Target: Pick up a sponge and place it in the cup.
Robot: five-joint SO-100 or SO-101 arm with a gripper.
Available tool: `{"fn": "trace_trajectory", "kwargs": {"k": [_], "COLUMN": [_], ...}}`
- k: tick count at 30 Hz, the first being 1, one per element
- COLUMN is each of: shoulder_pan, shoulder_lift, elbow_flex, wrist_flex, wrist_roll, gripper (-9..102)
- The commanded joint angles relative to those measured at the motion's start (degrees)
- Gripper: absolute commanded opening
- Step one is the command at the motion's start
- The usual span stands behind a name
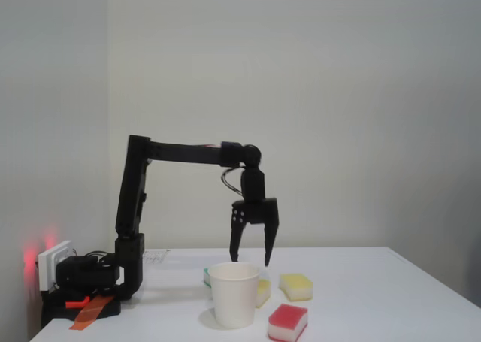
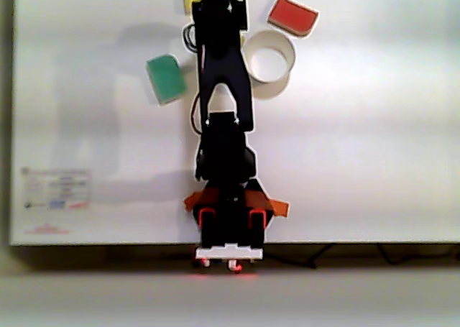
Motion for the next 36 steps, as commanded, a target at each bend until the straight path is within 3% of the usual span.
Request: {"fn": "trace_trajectory", "kwargs": {"k": [1,29,33,36], "shoulder_pan": [0.09,1.05,0.97,1.05], "shoulder_lift": [0.44,-5.1,-4.66,-4.22], "elbow_flex": [-3.52,9.49,9.93,10.37], "wrist_flex": [0.62,-18.63,-17.84,-17.84], "wrist_roll": [-0.26,-2.29,-1.85,-1.85], "gripper": [24,25,20,9]}}
